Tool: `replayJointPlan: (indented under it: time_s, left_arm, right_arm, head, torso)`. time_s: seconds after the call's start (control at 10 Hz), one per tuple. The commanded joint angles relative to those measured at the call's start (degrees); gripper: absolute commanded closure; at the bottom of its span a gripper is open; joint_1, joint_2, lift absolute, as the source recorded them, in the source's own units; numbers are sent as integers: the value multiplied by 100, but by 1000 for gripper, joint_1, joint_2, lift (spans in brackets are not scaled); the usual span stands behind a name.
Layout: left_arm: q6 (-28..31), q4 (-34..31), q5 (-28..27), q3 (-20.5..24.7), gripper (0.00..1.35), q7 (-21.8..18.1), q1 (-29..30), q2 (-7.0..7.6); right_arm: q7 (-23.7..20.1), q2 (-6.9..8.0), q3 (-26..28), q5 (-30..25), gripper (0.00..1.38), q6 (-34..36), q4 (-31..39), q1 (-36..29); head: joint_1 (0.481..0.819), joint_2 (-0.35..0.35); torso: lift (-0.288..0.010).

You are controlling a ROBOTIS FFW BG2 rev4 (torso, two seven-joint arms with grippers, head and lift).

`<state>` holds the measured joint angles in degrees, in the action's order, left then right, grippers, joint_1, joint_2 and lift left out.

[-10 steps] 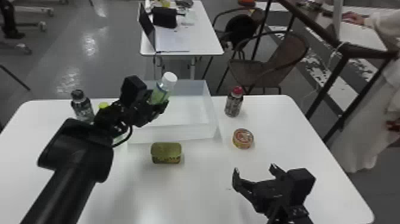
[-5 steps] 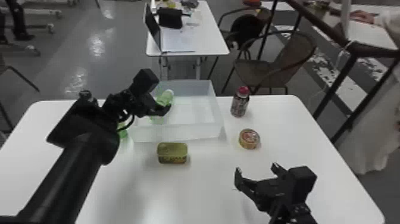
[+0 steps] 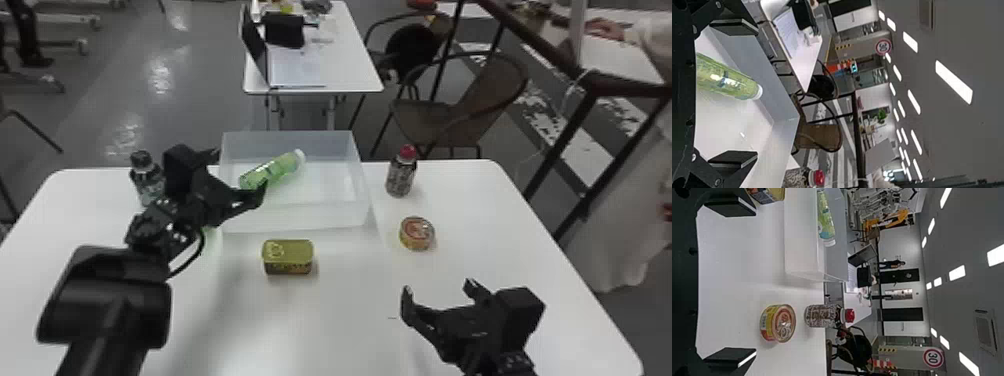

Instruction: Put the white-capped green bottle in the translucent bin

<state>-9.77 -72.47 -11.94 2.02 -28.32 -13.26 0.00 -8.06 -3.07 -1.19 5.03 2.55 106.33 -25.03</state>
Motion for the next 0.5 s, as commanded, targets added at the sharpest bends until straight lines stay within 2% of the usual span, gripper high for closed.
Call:
replayJointPlan:
  time_s: [0.0, 0.1, 0.4]
  left_arm:
    - [-43, -743, 702, 79, 185, 275, 913, -15]
    - [-166, -1015, 1027, 123, 185, 494, 1362, -15]
    - [-518, -1701, 1845, 633, 185, 609, 2689, -15]
  right_arm:
    - [33, 0, 110, 6, 51, 0, 169, -195]
    - [59, -9, 146, 6, 51, 0, 240, -274]
    - [165, -71, 154, 33, 53, 0, 319, -327]
  head:
    - [695, -61]
    - [695, -54]
    - [695, -15]
  torso:
    - [-70]
    - [-70]
    - [-70]
